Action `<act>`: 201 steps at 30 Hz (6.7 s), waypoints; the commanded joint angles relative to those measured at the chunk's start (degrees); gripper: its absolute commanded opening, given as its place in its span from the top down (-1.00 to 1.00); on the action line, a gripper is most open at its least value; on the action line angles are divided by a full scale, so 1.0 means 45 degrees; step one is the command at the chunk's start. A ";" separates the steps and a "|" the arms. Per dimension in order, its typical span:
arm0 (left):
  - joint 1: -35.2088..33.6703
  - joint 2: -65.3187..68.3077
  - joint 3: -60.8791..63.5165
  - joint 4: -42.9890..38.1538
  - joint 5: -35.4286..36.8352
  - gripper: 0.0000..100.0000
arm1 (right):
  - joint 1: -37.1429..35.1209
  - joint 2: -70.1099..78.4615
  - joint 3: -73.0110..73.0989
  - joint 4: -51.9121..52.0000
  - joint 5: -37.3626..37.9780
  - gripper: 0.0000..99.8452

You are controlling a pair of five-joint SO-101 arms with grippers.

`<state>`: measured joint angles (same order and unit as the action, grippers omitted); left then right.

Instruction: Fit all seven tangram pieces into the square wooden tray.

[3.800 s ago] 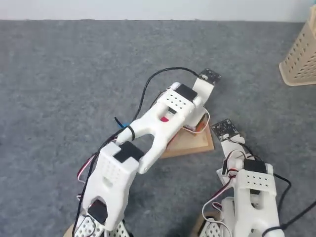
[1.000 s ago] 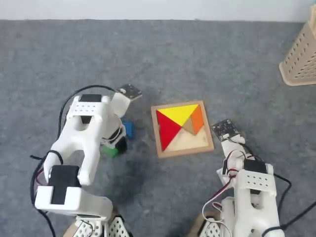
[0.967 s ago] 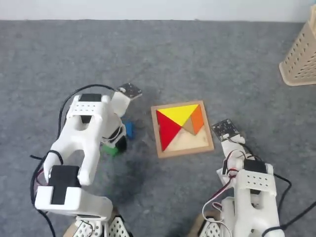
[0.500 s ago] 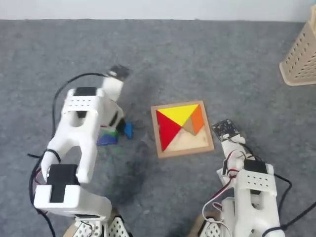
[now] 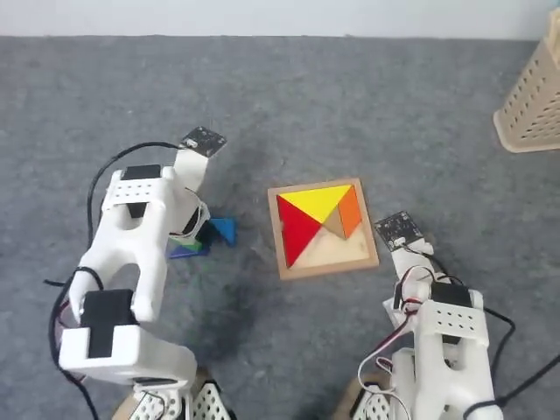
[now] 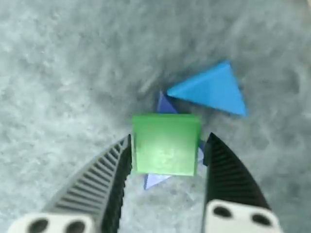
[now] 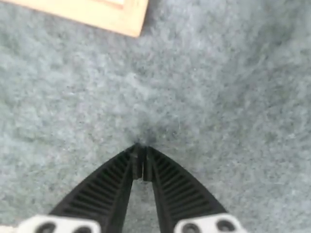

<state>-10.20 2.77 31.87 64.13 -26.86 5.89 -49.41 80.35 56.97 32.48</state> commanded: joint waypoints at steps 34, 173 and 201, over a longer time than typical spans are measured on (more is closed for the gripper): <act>0.0039 0.0234 -0.1397 0.1016 -0.0274 0.74 | 0.0186 -0.0166 -0.0020 -0.0166 0.0176 0.99; -0.0039 -0.1426 -0.0068 0.0918 -0.1934 0.75 | 0.0186 -0.0166 -0.0020 -0.0166 0.0195 0.99; -0.0996 0.4884 -0.4464 0.2090 -0.2696 0.50 | 0.0186 -0.0166 -0.0020 -0.0166 0.0195 0.99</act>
<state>-14.77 21.76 12.00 73.54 -38.73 5.89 -49.41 80.35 56.79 32.48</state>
